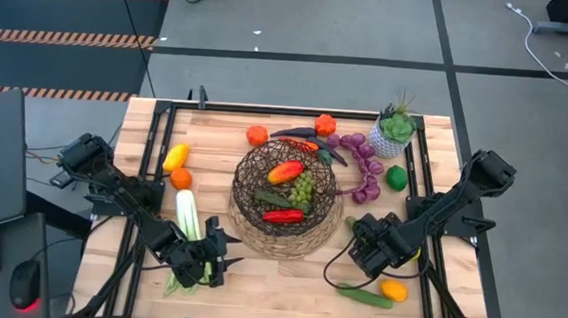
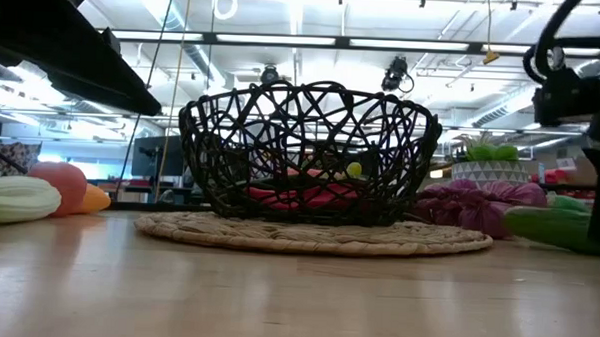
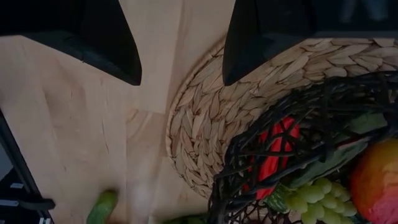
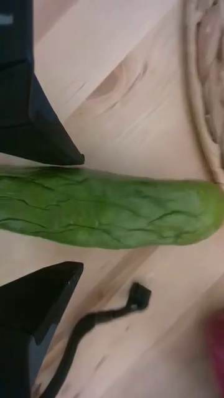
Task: Build produce basket
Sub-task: Put the top green cucumber into the black basket
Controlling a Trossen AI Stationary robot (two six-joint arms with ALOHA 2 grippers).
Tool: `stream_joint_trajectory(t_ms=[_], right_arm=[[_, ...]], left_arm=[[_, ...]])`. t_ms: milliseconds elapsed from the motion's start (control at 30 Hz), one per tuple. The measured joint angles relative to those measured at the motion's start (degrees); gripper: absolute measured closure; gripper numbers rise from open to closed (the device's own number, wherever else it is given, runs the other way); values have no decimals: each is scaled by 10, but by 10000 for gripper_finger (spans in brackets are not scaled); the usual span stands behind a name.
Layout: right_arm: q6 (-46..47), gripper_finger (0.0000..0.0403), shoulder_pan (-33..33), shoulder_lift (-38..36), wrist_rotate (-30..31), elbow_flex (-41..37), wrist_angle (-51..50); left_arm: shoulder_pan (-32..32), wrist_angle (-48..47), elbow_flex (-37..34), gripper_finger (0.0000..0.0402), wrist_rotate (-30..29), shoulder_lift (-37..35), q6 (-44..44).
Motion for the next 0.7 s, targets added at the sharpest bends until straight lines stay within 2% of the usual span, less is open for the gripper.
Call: stream_joint_trajectory(t_ms=[133,433,700], right_arm=[[-10,162,0,0,0,-7,14],[-89,273,-11,-5,4,37,-22],[-149,268,-26,-15,37,180,-196]], left_arm=[[0,0,0,170,0,0,-1],[1,0,0,170,0,0,-19],[4,-7,0,170,-1,0,-43]])
